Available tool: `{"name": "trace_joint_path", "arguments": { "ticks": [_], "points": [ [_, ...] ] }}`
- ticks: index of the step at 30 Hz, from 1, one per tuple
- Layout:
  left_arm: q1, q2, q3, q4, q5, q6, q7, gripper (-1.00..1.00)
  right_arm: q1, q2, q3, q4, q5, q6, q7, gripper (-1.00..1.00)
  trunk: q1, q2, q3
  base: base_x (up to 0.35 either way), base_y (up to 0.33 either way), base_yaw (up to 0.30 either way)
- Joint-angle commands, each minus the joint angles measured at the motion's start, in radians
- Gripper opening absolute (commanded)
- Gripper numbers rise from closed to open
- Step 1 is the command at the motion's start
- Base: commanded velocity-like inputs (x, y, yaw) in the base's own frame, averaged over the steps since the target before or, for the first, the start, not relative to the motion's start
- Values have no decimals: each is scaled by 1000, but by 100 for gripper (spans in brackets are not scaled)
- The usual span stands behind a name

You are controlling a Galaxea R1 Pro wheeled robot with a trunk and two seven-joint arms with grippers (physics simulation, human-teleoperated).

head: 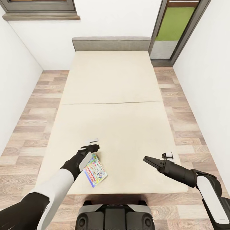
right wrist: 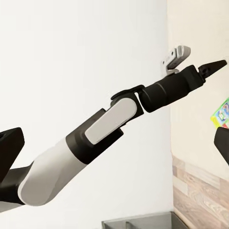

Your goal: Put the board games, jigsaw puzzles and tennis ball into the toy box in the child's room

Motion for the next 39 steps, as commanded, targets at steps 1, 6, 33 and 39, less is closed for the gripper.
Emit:
{"name": "trace_joint_path", "arguments": {
  "ticks": [1,6,33,39],
  "points": [
    [0,2,-8,1,10,3,8,100,-1,0,-1,0,3,4,6,100,0,-2,-3,0,0,0],
    [0,13,-8,26,9,-1,5,100,-1,0,-2,0,3,4,5,100,0,-2,-11,0,0,0],
    [0,24,-22,40,8,-9,0,100,-1,1,-2,1,3,4,4,100,0,-2,-55,0,0,0],
    [0,20,-61,40,9,-9,0,100,-1,2,-2,1,3,4,4,100,0,-2,-65,0,0,0]
  ]
}}
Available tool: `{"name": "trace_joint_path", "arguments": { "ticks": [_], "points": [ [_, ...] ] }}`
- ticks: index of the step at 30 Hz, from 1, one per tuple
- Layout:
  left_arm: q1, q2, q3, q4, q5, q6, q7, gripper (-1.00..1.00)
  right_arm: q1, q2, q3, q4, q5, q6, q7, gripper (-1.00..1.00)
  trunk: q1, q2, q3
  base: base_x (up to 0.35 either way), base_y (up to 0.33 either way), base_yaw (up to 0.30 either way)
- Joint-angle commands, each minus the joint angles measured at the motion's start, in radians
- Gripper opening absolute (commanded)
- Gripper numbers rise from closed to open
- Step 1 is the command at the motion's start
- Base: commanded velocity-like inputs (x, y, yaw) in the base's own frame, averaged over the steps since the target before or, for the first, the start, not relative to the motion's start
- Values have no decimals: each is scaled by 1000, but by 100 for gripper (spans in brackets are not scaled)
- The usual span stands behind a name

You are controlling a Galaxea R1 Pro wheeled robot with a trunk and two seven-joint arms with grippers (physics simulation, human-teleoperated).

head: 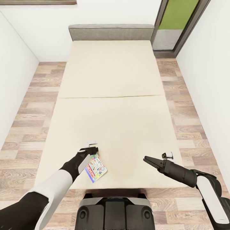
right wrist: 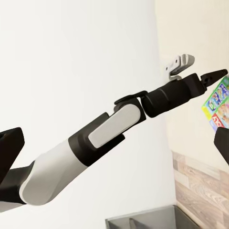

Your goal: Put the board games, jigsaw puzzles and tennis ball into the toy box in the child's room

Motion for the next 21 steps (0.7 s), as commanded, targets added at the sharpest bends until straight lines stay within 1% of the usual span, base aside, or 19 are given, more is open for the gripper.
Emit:
{"name": "trace_joint_path", "arguments": {
  "ticks": [1,3,6,11,21],
  "points": [
    [0,0,-16,-2,9,4,9,100,-1,0,-1,0,4,4,5,100,0,-2,-3,0,0,0],
    [0,0,-34,-2,10,3,9,100,-1,0,-1,0,4,4,5,100,0,-2,-6,0,0,0],
    [0,0,-48,-2,10,3,9,100,-1,0,-1,0,4,4,5,100,0,-2,-11,0,0,0],
    [0,2,-54,-2,11,1,9,100,-1,0,-1,0,3,4,5,100,0,-2,-19,0,0,0],
    [0,3,-55,-2,11,0,9,100,-1,-1,-1,0,4,4,5,100,0,-2,-36,0,0,0]
  ]
}}
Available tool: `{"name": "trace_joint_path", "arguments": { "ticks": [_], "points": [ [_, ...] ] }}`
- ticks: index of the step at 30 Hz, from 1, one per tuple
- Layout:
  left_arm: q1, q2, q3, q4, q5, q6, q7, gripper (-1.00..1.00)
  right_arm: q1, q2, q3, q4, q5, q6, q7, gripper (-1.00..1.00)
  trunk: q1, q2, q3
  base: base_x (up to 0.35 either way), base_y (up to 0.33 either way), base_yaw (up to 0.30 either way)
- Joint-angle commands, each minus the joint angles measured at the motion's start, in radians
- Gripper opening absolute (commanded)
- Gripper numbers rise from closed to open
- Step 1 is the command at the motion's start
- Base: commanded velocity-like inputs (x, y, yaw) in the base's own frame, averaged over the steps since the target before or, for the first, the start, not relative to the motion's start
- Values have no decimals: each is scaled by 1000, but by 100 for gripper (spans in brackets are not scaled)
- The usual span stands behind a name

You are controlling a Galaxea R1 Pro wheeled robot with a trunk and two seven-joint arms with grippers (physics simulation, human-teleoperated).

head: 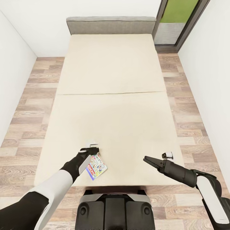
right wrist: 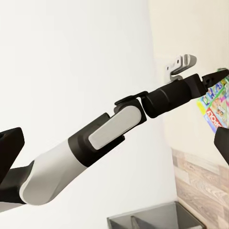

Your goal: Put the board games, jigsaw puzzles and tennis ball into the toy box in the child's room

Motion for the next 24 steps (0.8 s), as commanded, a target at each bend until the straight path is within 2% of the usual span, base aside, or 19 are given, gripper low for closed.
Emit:
{"name": "trace_joint_path", "arguments": {
  "ticks": [1,9,24],
  "points": [
    [-1,1,-8,-2,9,4,9,100,0,0,-1,0,4,4,5,100,0,-2,-3,0,0,0],
    [-1,3,-9,-2,9,3,9,100,0,0,-1,0,3,4,5,100,0,-2,-12,0,0,0],
    [-1,2,-10,-2,9,3,9,100,0,0,-1,-2,3,4,5,100,0,-2,-14,0,0,0]
  ]
}}
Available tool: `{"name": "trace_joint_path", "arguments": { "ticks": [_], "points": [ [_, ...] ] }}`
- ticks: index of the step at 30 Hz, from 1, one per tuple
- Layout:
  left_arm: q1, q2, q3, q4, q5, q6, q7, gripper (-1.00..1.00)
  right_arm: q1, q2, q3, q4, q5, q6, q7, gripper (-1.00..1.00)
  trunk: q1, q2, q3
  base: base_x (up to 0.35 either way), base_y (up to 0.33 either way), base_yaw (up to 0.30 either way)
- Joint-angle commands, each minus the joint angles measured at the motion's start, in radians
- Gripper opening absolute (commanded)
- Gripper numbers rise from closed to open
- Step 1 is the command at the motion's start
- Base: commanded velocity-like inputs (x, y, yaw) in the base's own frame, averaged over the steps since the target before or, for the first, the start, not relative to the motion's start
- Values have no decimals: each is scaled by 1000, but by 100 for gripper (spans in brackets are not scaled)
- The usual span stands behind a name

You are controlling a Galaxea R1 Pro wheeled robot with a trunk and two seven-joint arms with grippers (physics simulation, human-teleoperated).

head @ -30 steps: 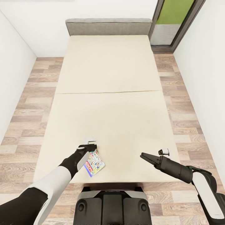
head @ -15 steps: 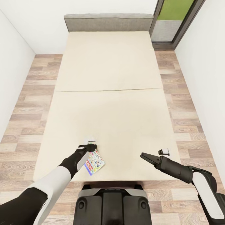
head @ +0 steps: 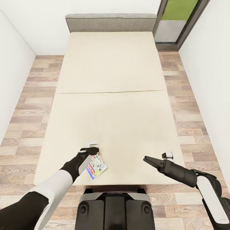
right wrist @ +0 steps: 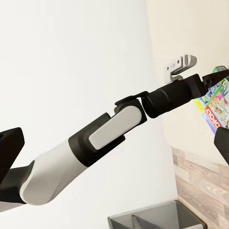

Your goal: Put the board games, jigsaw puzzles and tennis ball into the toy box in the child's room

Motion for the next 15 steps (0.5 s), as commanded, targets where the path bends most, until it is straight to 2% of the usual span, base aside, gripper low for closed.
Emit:
{"name": "trace_joint_path", "arguments": {
  "ticks": [1,15],
  "points": [
    [0,1,-8,-2,9,4,9,100,0,0,-1,0,4,4,5,100,1,-2,-1,0,0,0],
    [0,1,-7,-2,9,4,9,100,0,0,1,0,4,2,5,100,1,-2,-9,0,0,0]
  ]
}}
